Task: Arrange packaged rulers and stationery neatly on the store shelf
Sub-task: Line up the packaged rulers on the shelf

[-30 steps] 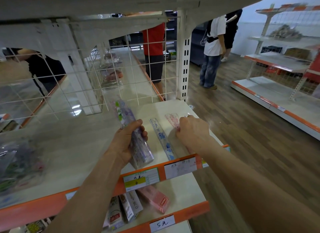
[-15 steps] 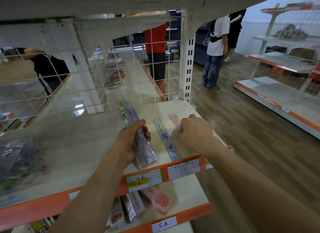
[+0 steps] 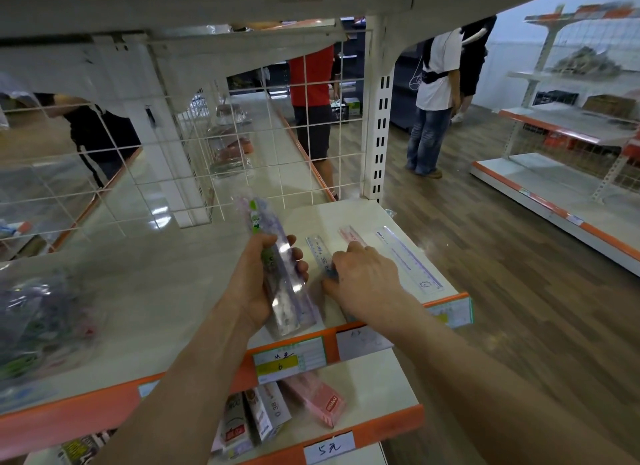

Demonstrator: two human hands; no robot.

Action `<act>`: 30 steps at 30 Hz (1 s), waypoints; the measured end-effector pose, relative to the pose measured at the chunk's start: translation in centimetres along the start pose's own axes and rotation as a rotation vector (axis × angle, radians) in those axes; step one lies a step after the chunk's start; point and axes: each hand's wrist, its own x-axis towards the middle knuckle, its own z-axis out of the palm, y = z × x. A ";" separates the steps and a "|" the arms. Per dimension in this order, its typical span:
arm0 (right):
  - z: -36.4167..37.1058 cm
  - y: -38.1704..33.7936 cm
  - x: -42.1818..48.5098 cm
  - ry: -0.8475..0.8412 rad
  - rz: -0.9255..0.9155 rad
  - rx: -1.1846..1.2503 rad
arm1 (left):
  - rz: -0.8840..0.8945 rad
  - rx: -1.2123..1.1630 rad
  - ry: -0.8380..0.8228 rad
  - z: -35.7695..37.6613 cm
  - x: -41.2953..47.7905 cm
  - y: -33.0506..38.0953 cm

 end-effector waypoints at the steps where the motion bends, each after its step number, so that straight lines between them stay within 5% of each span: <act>1: -0.1 0.0 0.0 -0.002 0.001 0.006 | -0.010 0.002 0.001 0.1 0.0 0.0; 5: -0.4 -0.8 0.1 0.118 -0.029 0.111 | -0.029 -0.030 -0.020 0.5 -0.2 0.2; 11: -0.1 -1.7 -0.6 -0.024 0.150 0.685 | 0.015 0.083 0.072 0.0 0.2 0.0; 30: 0.1 -1.7 -1.3 -0.049 0.201 0.944 | 0.053 0.099 0.060 0.3 -0.2 -0.1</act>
